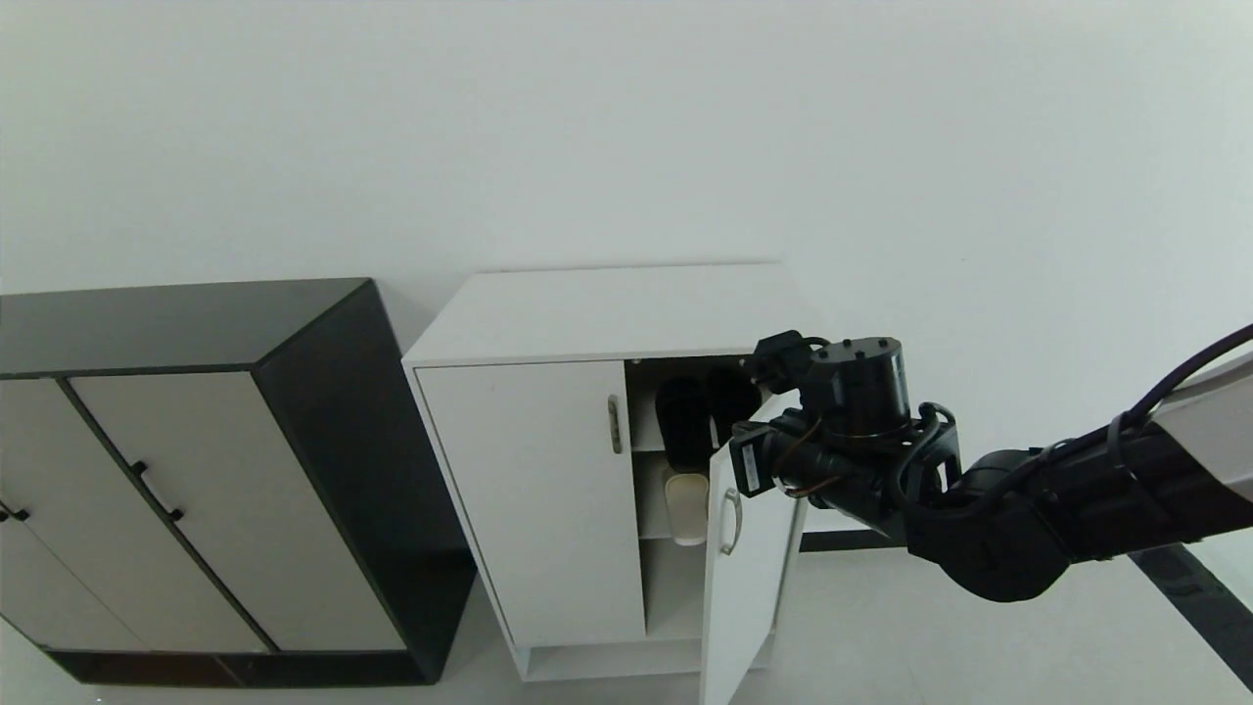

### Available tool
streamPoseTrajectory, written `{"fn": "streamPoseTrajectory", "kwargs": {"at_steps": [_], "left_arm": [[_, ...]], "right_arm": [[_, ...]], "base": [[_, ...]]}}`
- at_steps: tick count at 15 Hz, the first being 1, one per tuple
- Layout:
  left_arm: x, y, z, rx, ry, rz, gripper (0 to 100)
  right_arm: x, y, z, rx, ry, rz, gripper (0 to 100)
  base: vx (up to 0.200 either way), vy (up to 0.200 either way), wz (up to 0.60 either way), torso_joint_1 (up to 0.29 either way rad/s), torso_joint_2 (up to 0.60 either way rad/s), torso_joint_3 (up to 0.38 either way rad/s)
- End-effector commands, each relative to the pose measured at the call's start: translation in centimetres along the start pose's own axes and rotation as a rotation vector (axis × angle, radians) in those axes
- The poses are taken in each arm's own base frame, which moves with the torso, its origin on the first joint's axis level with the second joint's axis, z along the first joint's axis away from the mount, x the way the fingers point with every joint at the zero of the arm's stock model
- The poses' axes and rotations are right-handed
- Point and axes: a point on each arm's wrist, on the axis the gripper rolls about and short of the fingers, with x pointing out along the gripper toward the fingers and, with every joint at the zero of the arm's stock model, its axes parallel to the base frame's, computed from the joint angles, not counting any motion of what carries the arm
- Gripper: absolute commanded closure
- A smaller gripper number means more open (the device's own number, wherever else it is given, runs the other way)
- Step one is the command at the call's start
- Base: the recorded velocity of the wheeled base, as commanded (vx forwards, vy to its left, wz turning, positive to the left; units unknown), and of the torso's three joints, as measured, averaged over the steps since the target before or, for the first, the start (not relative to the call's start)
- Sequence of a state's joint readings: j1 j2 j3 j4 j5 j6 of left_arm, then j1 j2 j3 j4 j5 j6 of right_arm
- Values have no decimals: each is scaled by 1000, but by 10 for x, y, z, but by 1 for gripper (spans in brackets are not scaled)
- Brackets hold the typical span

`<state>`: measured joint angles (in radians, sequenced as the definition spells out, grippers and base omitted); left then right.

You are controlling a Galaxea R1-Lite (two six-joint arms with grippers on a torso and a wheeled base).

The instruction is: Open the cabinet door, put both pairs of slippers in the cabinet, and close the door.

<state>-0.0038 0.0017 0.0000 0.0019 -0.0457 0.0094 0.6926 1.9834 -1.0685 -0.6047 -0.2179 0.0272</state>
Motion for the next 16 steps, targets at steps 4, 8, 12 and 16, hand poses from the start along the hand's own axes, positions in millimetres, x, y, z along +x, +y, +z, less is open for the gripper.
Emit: {"fn": "streamPoseTrajectory", "kwargs": {"at_steps": [4, 8, 12, 16], "left_arm": [[0, 0, 0, 0, -1, 0, 100], [0, 0, 0, 1, -1, -1, 100], [0, 0, 0, 3, -1, -1, 100], [0, 0, 0, 1, -1, -1, 100]], "right_arm": [[-18, -16, -1, 3, -41, 92, 100], [-36, -26, -13, 3, 2, 164, 100], [-45, -27, -28, -26, 53, 196, 100], [-47, -27, -36, -28, 81, 199, 100]], "base": [[0, 0, 0, 0, 0, 0], [100, 0, 0, -2, 0, 1], [200, 0, 0, 2, 1, 2], [0, 0, 0, 0, 0, 0]]}}
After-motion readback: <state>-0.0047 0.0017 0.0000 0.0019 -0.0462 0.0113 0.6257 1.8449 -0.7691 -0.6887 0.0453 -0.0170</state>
